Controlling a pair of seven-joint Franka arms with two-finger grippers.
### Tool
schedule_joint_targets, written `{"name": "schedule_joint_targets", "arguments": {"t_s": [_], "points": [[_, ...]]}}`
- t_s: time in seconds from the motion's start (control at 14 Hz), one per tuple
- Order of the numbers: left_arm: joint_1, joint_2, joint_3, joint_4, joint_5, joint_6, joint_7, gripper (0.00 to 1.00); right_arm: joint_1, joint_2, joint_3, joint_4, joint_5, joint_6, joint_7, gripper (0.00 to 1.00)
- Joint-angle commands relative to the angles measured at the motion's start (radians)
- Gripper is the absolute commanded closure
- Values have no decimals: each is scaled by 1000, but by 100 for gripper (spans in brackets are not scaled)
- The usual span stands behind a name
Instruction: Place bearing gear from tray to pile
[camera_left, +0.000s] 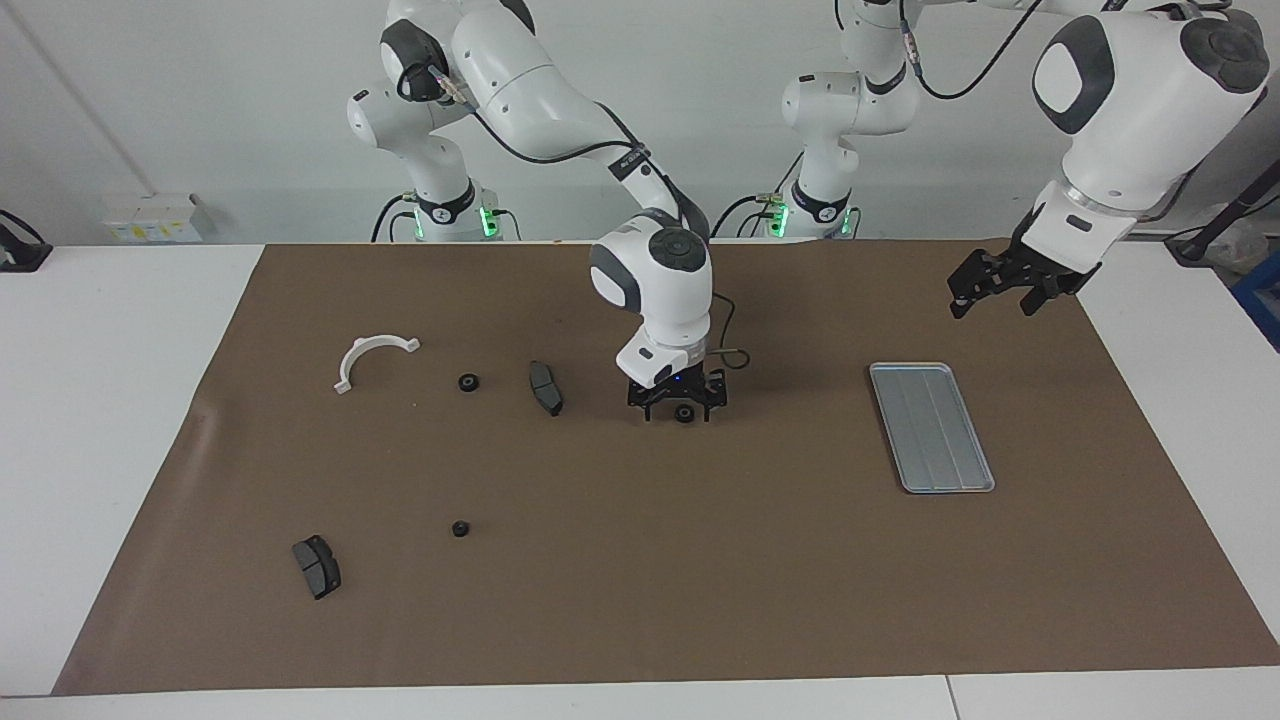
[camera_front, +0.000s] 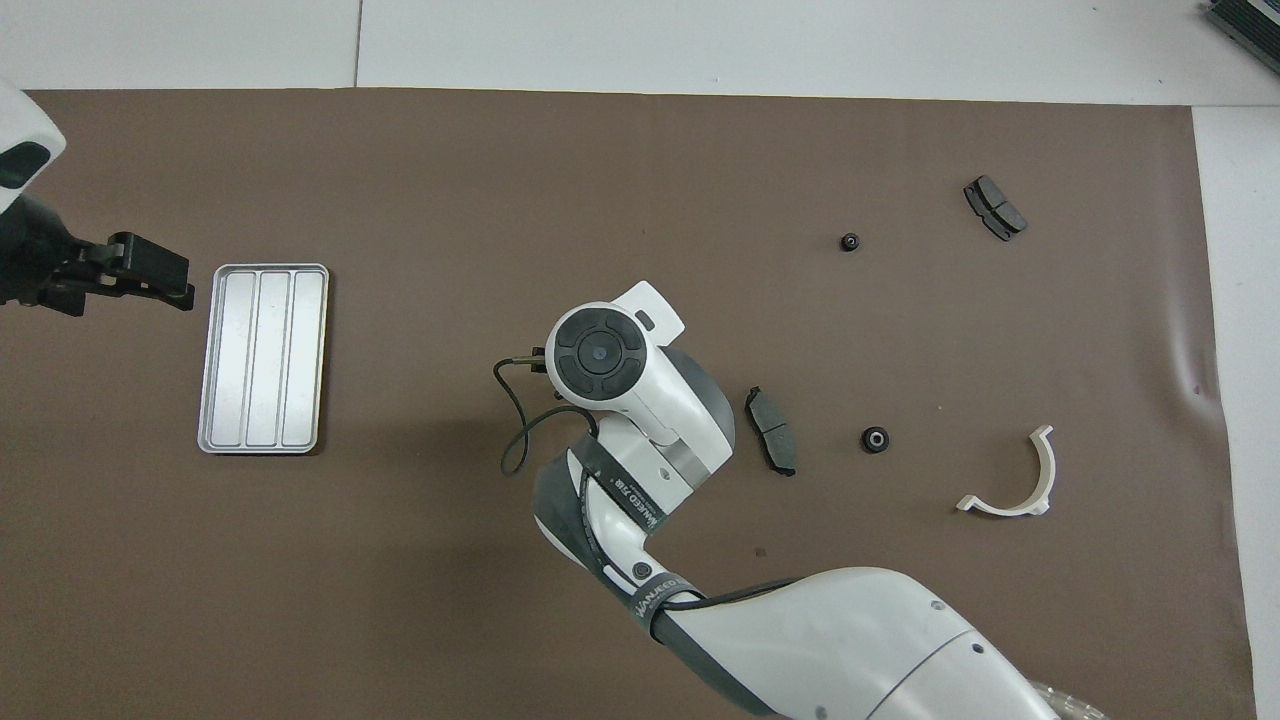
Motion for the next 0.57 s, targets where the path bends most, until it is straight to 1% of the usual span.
{"name": "schedule_joint_targets", "arguments": {"t_s": [0.0,0.14,0.29,0.43,0.5], "points": [[-13,-132,10,-171,-10,31,7,0,20,7,-1,3,-23,3,25,0],[-13,-132,10,-167,-10,37,6,0,25,5,-1,-22,-34,11,20,17],[-11,-132,10,-158,-9,58,7,0,25,4,-1,-23,-46,12,18,20],[2,-128,13,-141,-4,122,7,0,25,1,-1,-39,-46,23,20,33],[4,-131,19,-141,-4,150,6,0,25,-1,-1,-45,-46,29,20,41]]}}
